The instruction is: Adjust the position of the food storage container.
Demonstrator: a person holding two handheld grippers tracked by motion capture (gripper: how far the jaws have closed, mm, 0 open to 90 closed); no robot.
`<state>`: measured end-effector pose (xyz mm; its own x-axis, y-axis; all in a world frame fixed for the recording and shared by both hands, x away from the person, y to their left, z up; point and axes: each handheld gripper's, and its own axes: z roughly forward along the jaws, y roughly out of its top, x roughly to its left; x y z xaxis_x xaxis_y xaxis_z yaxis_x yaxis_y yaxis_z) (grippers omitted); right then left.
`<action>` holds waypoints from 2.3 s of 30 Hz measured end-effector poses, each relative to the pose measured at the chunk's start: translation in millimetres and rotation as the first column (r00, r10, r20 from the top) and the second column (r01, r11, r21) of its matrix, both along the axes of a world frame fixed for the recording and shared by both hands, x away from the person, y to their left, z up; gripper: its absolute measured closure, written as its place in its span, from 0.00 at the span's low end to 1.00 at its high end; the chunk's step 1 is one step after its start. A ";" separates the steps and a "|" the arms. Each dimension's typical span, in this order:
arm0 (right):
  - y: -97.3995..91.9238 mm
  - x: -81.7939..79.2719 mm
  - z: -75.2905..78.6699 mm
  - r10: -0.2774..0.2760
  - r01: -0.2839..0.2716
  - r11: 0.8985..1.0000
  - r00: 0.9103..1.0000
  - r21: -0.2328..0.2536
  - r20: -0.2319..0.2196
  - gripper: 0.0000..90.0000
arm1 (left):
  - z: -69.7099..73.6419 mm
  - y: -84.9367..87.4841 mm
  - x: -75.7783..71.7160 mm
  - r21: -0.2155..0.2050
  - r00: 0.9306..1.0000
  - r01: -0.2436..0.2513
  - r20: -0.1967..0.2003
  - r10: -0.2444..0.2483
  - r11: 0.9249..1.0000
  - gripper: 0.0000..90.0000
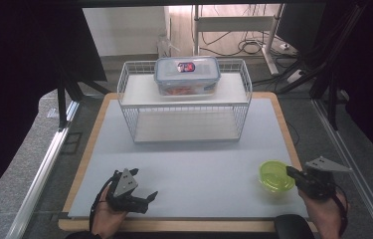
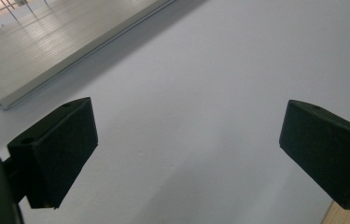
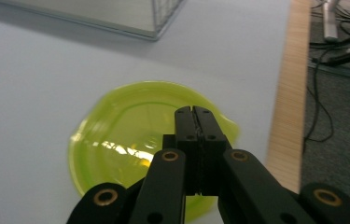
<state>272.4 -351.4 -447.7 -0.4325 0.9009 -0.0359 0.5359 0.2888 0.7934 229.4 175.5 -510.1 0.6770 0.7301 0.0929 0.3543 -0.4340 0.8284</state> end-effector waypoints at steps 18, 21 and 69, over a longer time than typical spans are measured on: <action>-33.3 12.3 -29.7 -0.102 0.101 0.995 0.986 -0.008 -0.135 1.00 | -1.4 -1.5 0.6 0.018 1.000 0.006 -0.011 -0.005 1.000 0.05; -31.3 15.3 -36.2 -0.084 0.084 0.996 0.981 -0.010 -0.173 1.00 | -1.8 -1.9 1.0 0.023 1.000 0.007 -0.014 -0.007 1.000 0.05; 61.6 47.8 -59.3 0.235 -0.209 0.971 0.924 0.115 -0.303 1.00 | -5.4 -6.4 2.2 0.069 0.999 0.016 -0.029 -0.014 0.997 0.05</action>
